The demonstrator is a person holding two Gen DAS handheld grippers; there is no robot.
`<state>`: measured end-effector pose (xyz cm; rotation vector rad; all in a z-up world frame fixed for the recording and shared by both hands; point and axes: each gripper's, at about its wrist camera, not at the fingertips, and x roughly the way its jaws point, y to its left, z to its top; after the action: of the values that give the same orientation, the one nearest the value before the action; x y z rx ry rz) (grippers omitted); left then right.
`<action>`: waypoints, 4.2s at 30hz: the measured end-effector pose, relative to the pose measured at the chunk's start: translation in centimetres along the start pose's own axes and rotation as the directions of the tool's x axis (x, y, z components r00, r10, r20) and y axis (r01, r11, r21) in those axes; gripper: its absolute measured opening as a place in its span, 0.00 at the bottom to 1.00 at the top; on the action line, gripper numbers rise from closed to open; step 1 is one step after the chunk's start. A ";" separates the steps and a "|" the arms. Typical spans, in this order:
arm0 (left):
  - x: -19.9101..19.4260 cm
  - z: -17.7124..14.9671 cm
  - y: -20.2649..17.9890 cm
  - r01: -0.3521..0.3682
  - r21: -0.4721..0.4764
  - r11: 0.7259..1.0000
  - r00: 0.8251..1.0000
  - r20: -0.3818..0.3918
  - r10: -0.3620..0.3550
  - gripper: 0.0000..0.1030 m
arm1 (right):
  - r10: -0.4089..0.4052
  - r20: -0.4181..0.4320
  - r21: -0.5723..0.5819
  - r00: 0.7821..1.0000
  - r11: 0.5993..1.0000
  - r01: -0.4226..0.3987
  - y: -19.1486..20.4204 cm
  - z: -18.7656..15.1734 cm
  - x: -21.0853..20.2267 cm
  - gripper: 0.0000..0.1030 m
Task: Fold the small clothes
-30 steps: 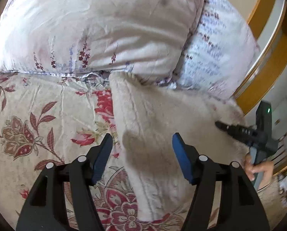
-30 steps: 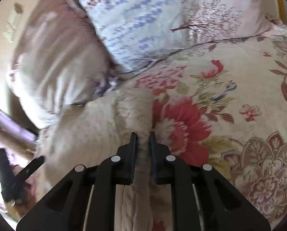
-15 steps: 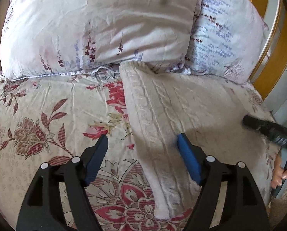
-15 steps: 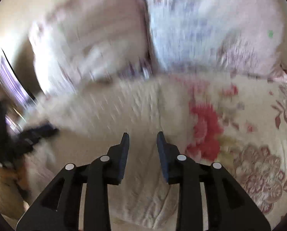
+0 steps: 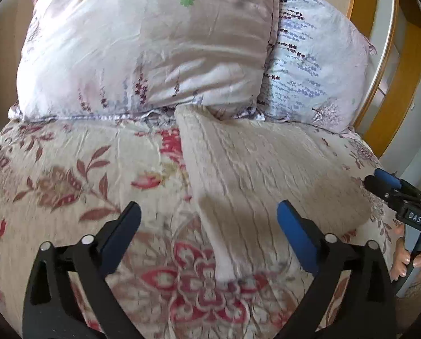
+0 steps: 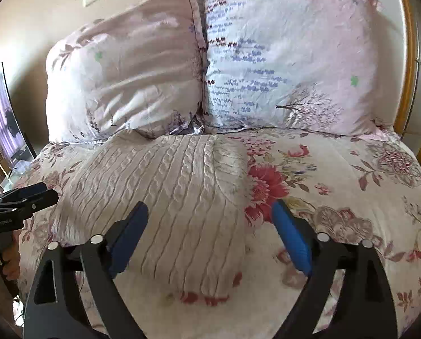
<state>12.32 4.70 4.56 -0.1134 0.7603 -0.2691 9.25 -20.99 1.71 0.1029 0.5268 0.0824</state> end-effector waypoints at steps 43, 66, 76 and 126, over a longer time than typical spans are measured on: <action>2.4 -6.0 -3.8 -0.182 0.111 0.977 0.964 -0.174 0.200 0.98 | -0.110 -0.288 -0.036 0.951 0.994 0.104 4.1 -6.8 2.6 0.99; 2.4 -6.0 -3.9 -0.182 0.107 0.977 0.964 -0.174 0.199 0.98 | -0.109 -0.289 -0.036 0.951 0.994 0.103 4.1 -6.8 2.6 0.99; 2.4 -6.0 -3.9 -0.183 0.106 0.977 0.964 -0.174 0.199 0.98 | -0.109 -0.288 -0.036 0.951 0.994 0.103 4.1 -6.9 2.6 0.99; 2.4 -6.1 -3.9 -0.184 0.104 0.977 0.964 -0.173 0.200 0.98 | -0.109 -0.288 -0.035 0.951 0.994 0.103 4.1 -6.9 2.6 0.99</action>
<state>9.01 0.23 -0.65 0.0690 0.9337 -0.1278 7.80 -16.09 -5.00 0.0428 0.8238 -0.0032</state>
